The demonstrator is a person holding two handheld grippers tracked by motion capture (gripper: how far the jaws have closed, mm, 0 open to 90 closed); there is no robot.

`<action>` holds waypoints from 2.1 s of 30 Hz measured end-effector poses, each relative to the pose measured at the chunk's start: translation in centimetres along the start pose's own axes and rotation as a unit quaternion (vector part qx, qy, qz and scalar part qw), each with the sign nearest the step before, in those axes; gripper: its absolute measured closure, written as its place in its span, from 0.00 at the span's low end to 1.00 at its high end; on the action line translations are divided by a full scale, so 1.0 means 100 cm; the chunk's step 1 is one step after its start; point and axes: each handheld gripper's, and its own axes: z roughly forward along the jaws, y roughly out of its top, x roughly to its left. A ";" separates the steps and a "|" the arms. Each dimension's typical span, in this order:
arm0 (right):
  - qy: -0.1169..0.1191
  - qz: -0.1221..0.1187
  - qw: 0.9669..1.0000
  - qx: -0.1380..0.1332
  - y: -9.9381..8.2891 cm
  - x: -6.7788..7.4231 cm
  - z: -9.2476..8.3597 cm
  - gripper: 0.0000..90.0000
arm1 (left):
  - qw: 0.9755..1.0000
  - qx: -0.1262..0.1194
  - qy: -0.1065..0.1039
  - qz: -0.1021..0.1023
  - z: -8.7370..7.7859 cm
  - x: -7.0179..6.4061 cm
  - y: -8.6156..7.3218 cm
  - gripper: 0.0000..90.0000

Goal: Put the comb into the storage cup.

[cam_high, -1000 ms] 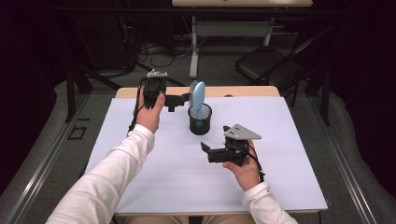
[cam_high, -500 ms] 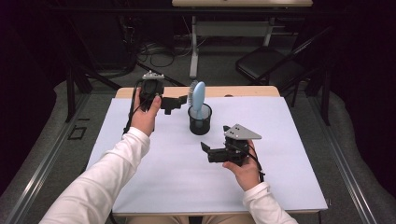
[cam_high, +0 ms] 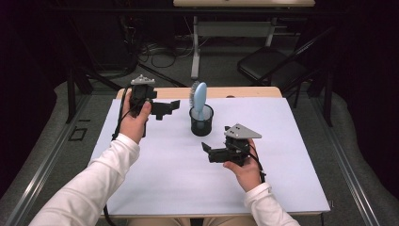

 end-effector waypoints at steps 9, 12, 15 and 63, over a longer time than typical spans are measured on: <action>-0.011 -0.004 1.000 0.016 0.004 0.001 -0.008 0.00 | 1.000 0.003 -0.003 -0.010 -0.015 0.010 -0.016 0.01; -0.017 -0.003 1.000 0.015 0.005 -0.001 -0.013 0.00 | 1.000 0.003 -0.005 -0.006 -0.019 0.012 -0.021 0.01; -0.023 -0.005 1.000 0.014 0.006 -0.004 -0.020 0.00 | 1.000 0.003 -0.008 -0.002 -0.024 0.012 -0.027 0.01; -0.101 0.022 0.994 0.035 -0.042 -0.043 -0.059 0.00 | 0.999 -0.032 -0.020 -0.025 -0.040 0.044 -0.146 0.01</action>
